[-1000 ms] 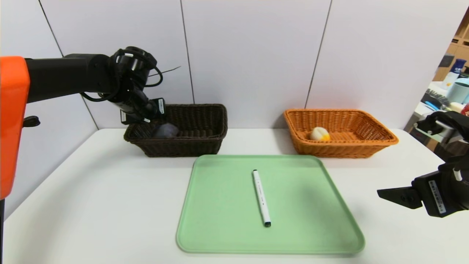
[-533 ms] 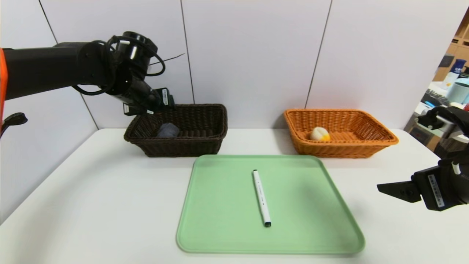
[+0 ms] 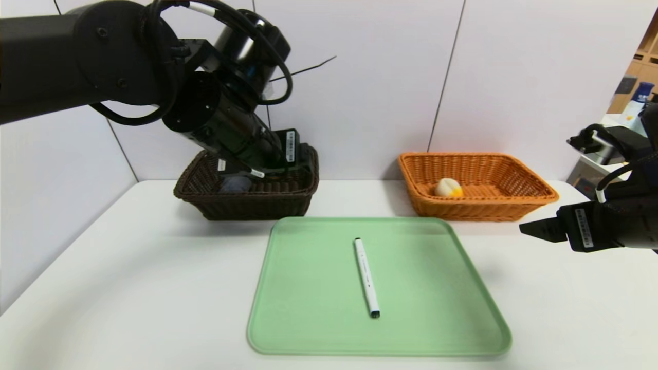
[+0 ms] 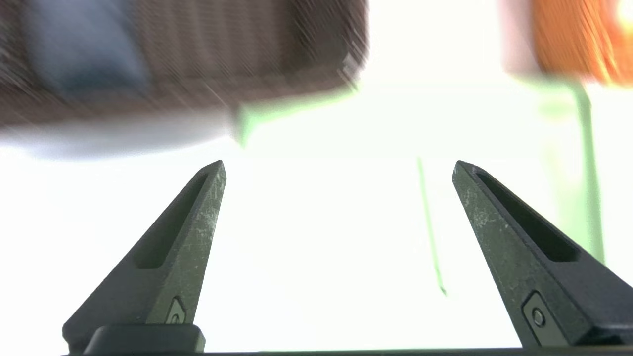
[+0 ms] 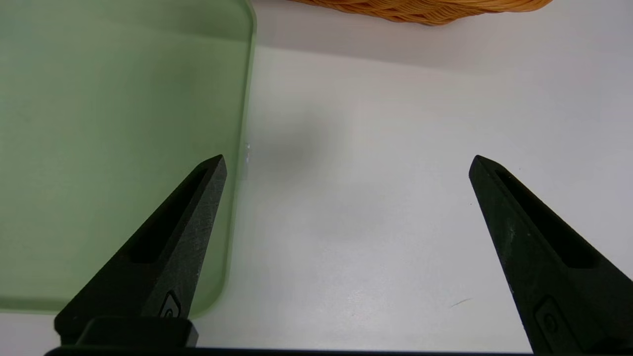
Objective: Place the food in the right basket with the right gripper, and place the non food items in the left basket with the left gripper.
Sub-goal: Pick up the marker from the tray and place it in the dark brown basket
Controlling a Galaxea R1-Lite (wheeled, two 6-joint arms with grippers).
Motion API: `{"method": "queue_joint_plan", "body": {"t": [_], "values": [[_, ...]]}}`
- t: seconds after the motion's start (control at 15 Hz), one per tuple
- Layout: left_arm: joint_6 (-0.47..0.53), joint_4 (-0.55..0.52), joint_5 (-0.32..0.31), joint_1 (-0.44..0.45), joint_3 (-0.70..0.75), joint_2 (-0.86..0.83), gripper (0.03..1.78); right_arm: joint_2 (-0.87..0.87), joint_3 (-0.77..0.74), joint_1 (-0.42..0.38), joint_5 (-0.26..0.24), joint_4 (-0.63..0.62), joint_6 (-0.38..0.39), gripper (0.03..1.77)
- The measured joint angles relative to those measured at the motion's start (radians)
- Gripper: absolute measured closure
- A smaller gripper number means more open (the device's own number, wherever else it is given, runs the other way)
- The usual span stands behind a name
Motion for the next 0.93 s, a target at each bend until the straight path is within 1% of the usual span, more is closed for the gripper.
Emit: {"method": "queue_joint_plan", "body": {"t": [0.13,0.27,0.53,0.67,0.8,0.93], "values": [[-0.066,0.053,0.006,-0.093,0.002,0.001,0.17,0.01,0.0,0.0,-0.001,-0.001,0.0,0.1],[-0.087,0.079,0.011,-0.144,0.003,0.023,0.15,0.008,0.002,-0.001,-0.001,-0.001,0.002,0.1],[-0.109,0.116,0.084,-0.202,-0.001,0.094,0.14,-0.003,0.022,-0.009,0.004,0.0,0.022,0.1],[-0.133,0.109,0.092,-0.224,-0.005,0.121,0.13,-0.013,0.034,-0.01,0.007,-0.001,0.023,0.1],[-0.186,0.094,0.101,-0.25,-0.007,0.142,0.12,-0.022,0.047,-0.016,0.011,-0.001,0.023,0.1],[-0.201,0.091,0.102,-0.262,-0.008,0.159,0.12,-0.027,0.058,-0.02,0.013,-0.002,0.024,0.1]]}}
